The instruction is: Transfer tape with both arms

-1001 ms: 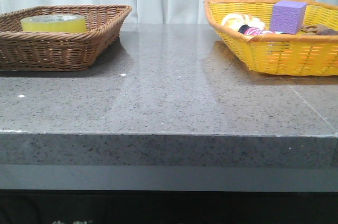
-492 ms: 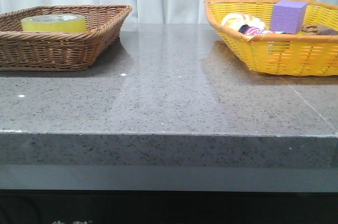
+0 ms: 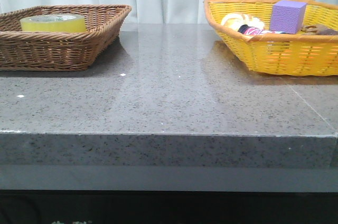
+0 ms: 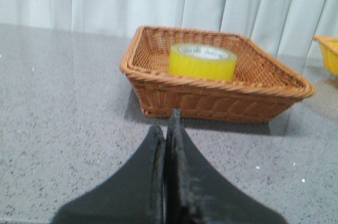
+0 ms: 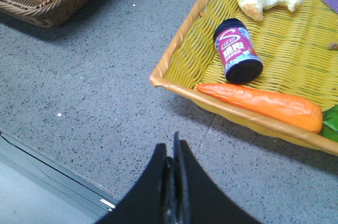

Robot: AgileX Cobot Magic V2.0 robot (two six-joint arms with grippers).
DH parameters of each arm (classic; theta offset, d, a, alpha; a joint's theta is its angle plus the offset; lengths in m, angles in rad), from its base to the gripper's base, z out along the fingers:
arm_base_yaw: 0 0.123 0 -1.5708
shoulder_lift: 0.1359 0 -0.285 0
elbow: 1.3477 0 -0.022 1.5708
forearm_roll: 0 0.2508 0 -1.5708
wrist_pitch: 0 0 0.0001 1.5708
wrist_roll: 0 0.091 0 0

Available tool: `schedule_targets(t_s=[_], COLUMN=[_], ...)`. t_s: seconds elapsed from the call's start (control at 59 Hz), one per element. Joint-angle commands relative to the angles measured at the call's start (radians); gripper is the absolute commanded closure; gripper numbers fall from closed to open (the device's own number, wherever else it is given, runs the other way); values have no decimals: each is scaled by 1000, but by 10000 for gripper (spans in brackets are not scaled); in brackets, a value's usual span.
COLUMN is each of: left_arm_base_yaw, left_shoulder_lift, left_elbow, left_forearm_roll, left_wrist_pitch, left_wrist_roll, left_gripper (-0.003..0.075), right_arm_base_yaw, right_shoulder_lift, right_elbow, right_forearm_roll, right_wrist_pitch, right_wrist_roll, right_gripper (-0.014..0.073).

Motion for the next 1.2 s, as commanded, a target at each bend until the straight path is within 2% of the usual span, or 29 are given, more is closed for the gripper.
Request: schedule_targets(t_s=[0.0,1.001,1.187], left_arm_base_yaw=[1,1,1], left_shoulder_lift=[-21,-19,-19], left_elbow=[40,40,40], left_forearm_roll=[-9,-9,-9], left_wrist_pitch=[-96,-96,-96], left_wrist_roll=[-13,-13,-13], left_gripper=[740,740,740], right_arm_base_yaw=[-4,-4,-136], right_shoulder_lift=[-1,-15,-153], right_elbow=[-25,-21,64], right_forearm_roll=[-8,-8,4], right_wrist_pitch=[-64,-64,-136], right_wrist_roll=[-4,-4,-5], right_gripper=[662,662,662])
